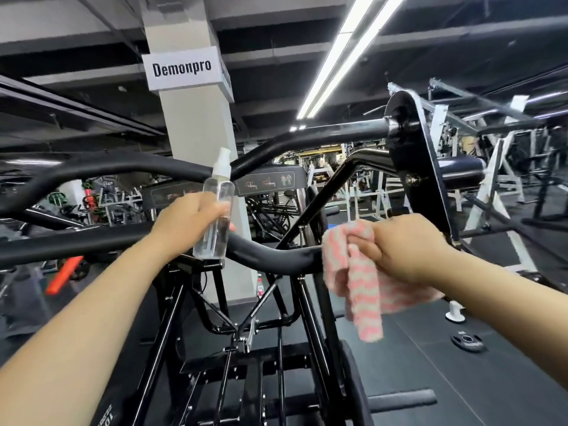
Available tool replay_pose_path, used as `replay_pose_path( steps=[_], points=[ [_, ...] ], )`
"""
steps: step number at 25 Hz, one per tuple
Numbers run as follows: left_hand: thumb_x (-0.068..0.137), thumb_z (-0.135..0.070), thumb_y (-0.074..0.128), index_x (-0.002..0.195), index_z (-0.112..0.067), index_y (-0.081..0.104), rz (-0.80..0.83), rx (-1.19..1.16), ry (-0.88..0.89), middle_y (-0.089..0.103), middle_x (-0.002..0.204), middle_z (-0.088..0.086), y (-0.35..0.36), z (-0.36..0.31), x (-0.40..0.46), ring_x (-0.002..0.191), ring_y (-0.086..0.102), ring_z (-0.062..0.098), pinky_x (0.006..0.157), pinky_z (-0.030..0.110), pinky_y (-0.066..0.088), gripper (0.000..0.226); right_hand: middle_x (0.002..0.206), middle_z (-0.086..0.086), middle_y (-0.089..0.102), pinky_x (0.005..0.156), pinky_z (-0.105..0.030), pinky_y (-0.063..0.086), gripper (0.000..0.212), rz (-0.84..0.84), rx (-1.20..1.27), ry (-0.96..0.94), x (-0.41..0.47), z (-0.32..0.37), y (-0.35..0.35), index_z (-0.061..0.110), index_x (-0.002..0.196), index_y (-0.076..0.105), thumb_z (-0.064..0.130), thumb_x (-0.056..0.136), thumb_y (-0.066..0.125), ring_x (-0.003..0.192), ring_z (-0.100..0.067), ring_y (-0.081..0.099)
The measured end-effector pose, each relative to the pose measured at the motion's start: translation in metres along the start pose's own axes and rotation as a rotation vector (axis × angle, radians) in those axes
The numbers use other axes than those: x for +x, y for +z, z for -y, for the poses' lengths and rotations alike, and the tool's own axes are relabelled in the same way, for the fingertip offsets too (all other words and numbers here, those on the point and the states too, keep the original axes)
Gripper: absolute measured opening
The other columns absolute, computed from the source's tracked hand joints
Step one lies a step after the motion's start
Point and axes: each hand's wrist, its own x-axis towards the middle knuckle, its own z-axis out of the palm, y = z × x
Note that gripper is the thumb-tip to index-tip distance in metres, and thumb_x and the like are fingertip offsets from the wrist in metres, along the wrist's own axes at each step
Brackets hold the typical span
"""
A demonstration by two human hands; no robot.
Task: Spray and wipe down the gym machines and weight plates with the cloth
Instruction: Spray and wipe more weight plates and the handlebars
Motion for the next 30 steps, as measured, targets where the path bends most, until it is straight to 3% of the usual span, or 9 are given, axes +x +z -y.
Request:
replay_pose_path(
  steps=[3, 6, 10, 15, 19, 22, 25, 28, 30],
  points=[
    [0.057, -0.07, 0.026, 0.08, -0.018, 0.07, -0.032, 0.008, 0.012, 0.072, 0.082, -0.008, 0.003, 0.001, 0.001, 0.088, 0.062, 0.019, 0.092, 0.039, 0.043, 0.072, 0.06, 0.003, 0.046, 0.062, -0.032, 0.042, 0.042, 0.024, 0.109, 0.143, 0.01, 0.017, -0.008, 0.025, 0.063, 0.032, 0.049, 0.097, 0.024, 0.078, -0.028, 0.063],
    [0.056, -0.07, 0.023, 0.082, -0.018, 0.071, -0.029, -0.007, 0.012, 0.071, 0.079, -0.01, 0.002, -0.001, 0.002, 0.085, 0.062, 0.014, 0.085, 0.032, 0.041, 0.076, 0.058, 0.007, 0.035, 0.06, -0.031, 0.033, 0.045, 0.008, 0.195, 0.227, 0.02, 0.039, -0.011, 0.024, 0.06, 0.027, 0.048, 0.098, 0.022, 0.067, -0.024, 0.05],
    [0.056, -0.07, 0.021, 0.084, -0.021, 0.072, -0.032, -0.012, 0.03, 0.069, 0.083, -0.014, 0.002, -0.002, 0.002, 0.088, 0.06, 0.014, 0.086, 0.033, 0.04, 0.076, 0.06, 0.006, 0.038, 0.063, -0.033, 0.041, 0.048, -0.007, 0.193, 0.253, 0.033, 0.063, -0.017, 0.021, 0.063, 0.033, 0.05, 0.098, 0.019, 0.079, -0.026, 0.061],
    [0.057, -0.07, 0.032, 0.091, -0.017, 0.071, 0.014, -0.169, 0.006, 0.071, 0.092, -0.012, 0.001, 0.002, 0.005, 0.093, 0.063, 0.016, 0.096, 0.04, 0.043, 0.074, 0.09, -0.009, 0.066, 0.069, -0.035, 0.042, 0.044, 0.022, 0.308, 0.175, 0.068, 0.11, -0.025, 0.02, 0.076, 0.044, 0.05, 0.099, 0.021, 0.087, -0.031, 0.062],
    [0.059, -0.055, 0.05, 0.09, -0.021, 0.071, 0.009, -0.506, -0.06, 0.069, 0.107, 0.0, -0.01, 0.0, 0.004, 0.101, 0.063, 0.016, 0.098, 0.043, 0.045, 0.051, 0.115, -0.018, 0.06, 0.085, -0.034, 0.042, 0.041, 0.153, 0.627, 0.173, 0.115, 0.129, -0.024, 0.009, 0.109, 0.058, 0.036, 0.103, 0.027, 0.108, -0.035, 0.056],
    [0.068, -0.046, 0.048, 0.087, -0.022, 0.067, -0.009, -0.519, -0.072, 0.067, 0.104, 0.001, -0.013, -0.001, 0.002, 0.097, 0.063, 0.018, 0.095, 0.041, 0.046, 0.036, 0.13, -0.017, 0.047, 0.089, -0.038, 0.04, 0.04, 0.134, 0.778, 0.319, 0.144, 0.139, -0.015, 0.008, 0.127, 0.041, 0.036, 0.098, 0.041, 0.116, -0.035, 0.05],
    [0.07, -0.046, 0.045, 0.084, -0.022, 0.065, 0.012, -0.504, -0.057, 0.067, 0.101, 0.002, -0.015, -0.002, -0.002, 0.093, 0.061, 0.018, 0.088, 0.034, 0.046, 0.035, 0.128, -0.014, 0.048, 0.089, -0.04, 0.043, 0.039, 0.026, 0.691, 0.321, 0.136, 0.138, -0.015, 0.011, 0.124, 0.04, 0.038, 0.096, 0.045, 0.113, -0.033, 0.051],
    [0.067, -0.049, 0.047, 0.088, -0.011, 0.067, 0.043, -0.496, -0.046, 0.067, 0.101, 0.005, -0.016, -0.004, -0.004, 0.089, 0.061, 0.014, 0.082, 0.03, 0.047, 0.047, 0.115, -0.008, 0.059, 0.085, -0.032, 0.043, 0.039, 0.275, 0.888, 0.13, 0.109, 0.138, -0.025, 0.013, 0.117, 0.039, 0.043, 0.093, 0.048, 0.103, -0.026, 0.057],
    [0.058, -0.057, 0.049, 0.098, -0.003, 0.067, 0.052, -0.481, -0.044, 0.067, 0.1, 0.007, -0.016, -0.004, -0.004, 0.09, 0.062, 0.017, 0.084, 0.033, 0.048, 0.07, 0.099, 0.0, 0.062, 0.076, -0.035, 0.048, 0.057, 0.233, 0.629, 0.092, 0.1, 0.151, -0.025, 0.019, 0.117, 0.034, 0.053, 0.08, 0.061, 0.091, -0.025, 0.061]
  ],
)
